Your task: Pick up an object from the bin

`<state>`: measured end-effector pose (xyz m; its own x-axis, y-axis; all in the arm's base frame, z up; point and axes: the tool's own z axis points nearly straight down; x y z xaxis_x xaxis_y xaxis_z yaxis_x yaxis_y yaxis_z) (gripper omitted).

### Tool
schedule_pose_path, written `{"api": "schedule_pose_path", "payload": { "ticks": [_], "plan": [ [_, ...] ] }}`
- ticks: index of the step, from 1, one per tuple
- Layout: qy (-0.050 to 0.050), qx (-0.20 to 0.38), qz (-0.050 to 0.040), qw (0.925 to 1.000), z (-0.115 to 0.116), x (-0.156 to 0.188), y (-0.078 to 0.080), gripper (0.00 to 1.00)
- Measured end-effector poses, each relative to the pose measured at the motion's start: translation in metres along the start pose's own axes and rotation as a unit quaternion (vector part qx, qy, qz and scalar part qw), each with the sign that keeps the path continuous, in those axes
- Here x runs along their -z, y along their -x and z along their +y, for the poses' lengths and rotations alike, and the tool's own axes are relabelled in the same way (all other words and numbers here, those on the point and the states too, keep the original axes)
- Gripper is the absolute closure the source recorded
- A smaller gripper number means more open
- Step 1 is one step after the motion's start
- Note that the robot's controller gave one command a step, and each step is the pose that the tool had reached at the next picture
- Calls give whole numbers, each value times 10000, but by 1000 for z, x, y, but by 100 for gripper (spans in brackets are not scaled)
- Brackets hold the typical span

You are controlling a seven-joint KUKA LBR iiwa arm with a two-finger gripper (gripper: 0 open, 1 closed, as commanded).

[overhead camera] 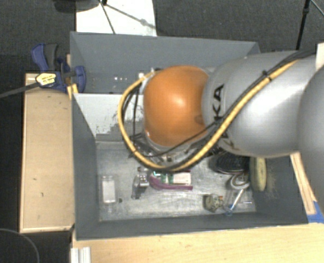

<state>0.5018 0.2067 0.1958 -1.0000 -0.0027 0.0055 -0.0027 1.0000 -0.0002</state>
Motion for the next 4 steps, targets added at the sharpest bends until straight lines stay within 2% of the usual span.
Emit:
{"api": "schedule_pose_path", "payload": {
  "ticks": [1, 2, 3, 4],
  "plan": [
    [-6, 2118, -12, 9773, 43, -127, 8, 0],
    [-11, 2538, -27, 9672, -1, -95, -15, 0],
    [-15, 4894, -43, 8720, 46, -95, -9, 0],
    [-28, 7271, -19, 6866, 43, -126, 11, 0]
  ]
}}
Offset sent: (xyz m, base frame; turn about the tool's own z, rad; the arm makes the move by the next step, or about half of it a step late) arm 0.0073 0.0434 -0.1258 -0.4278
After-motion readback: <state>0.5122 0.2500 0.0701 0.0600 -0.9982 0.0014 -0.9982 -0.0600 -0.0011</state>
